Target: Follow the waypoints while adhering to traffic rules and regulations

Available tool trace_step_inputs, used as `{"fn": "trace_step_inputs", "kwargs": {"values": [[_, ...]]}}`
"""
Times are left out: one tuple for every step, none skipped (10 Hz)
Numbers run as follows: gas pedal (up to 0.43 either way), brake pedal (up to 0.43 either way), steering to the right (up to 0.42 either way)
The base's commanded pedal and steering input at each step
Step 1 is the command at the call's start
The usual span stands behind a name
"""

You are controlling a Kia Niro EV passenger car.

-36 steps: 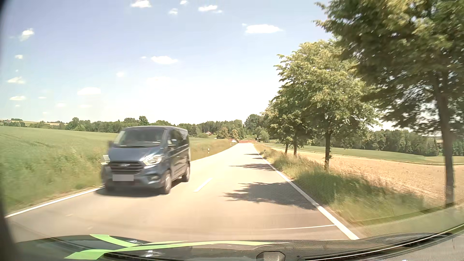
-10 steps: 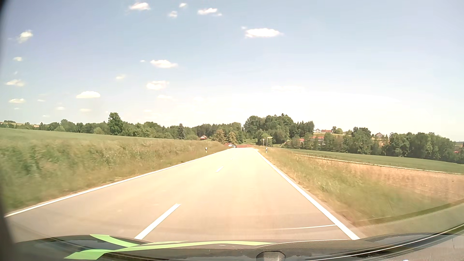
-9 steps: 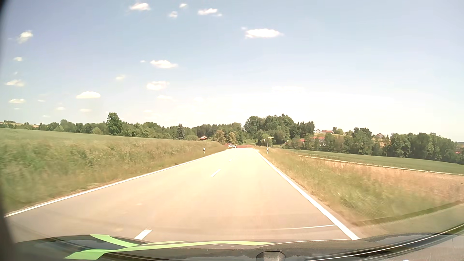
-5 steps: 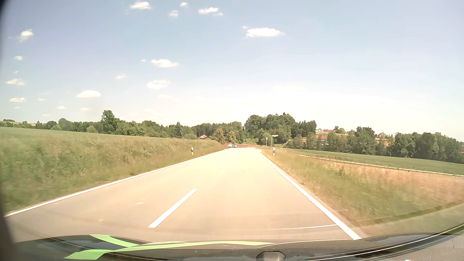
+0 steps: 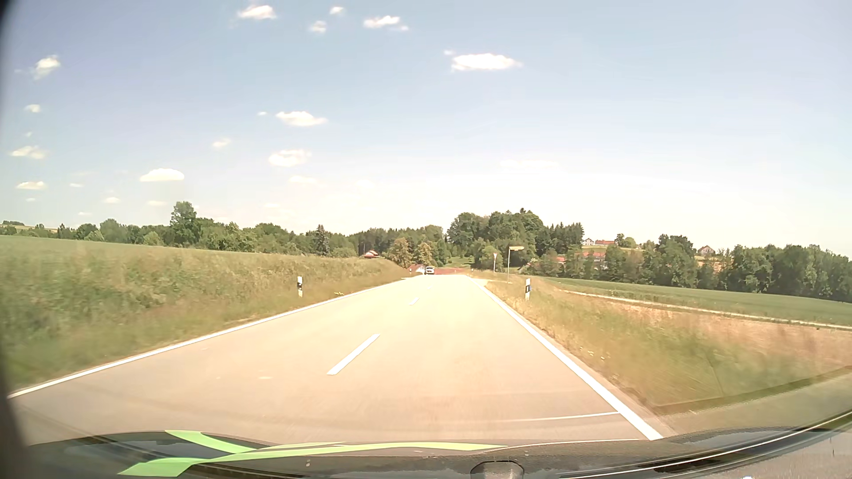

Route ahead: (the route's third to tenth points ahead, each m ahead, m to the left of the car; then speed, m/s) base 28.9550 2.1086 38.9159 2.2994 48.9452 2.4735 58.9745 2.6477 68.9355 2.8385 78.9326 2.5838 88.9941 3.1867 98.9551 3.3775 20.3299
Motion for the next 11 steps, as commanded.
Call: {"fn": "trace_step_inputs", "kwargs": {"values": [[0.138, 0.000, 0.003], [0.150, 0.000, 0.004], [0.157, 0.000, 0.003], [0.157, 0.000, 0.003], [0.157, 0.000, 0.003], [0.157, 0.000, 0.001], [0.157, 0.000, 0.000], [0.150, 0.000, 0.001], [0.150, 0.000, 0.000], [0.138, 0.000, 0.001], [0.138, 0.000, 0.000]]}}
